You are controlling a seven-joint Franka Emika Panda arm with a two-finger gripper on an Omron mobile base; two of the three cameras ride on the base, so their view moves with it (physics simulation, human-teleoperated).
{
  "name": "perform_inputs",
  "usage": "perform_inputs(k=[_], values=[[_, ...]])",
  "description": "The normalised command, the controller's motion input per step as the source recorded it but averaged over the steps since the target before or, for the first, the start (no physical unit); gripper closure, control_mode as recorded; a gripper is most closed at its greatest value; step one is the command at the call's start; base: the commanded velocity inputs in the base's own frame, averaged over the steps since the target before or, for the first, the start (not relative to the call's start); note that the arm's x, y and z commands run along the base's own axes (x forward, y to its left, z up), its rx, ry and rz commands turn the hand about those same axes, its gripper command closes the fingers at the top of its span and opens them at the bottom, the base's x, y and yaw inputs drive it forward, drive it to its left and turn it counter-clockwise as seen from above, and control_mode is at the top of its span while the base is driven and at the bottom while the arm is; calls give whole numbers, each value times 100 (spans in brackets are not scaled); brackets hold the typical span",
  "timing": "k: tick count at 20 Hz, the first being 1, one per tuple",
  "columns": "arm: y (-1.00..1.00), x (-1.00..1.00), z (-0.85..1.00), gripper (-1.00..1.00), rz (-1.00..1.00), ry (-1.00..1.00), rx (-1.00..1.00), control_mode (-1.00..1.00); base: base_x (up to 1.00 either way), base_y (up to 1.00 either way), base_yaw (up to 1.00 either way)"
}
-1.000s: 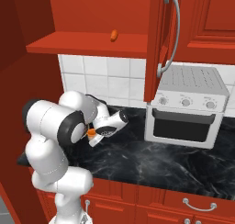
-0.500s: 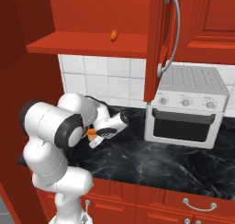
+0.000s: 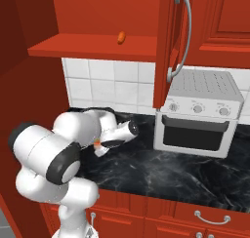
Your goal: Pick the avocado and bread from the counter and place them on the plate. Then pick the jam from the cabinet and place it next to the plate. Lastly close the cabinet door.
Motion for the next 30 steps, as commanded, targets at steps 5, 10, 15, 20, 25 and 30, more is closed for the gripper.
perform_inputs(k=[5, 10, 15, 20, 25, 30], values=[[3, -25, 60, -100, -11, -22, 0, -100, 0, 0, 0], [16, -28, 63, -100, -15, -21, 0, -100, 0, 0, 0], [21, -30, 61, -100, -16, -19, 0, -100, 0, 0, 0], [7, -30, 55, -100, -15, -13, 0, -100, 0, 0, 0], [0, -35, 55, -100, -9, -8, 0, -100, 0, 0, 0], [0, -50, 54, -100, -5, -2, 1, -100, 0, 0, 0]])
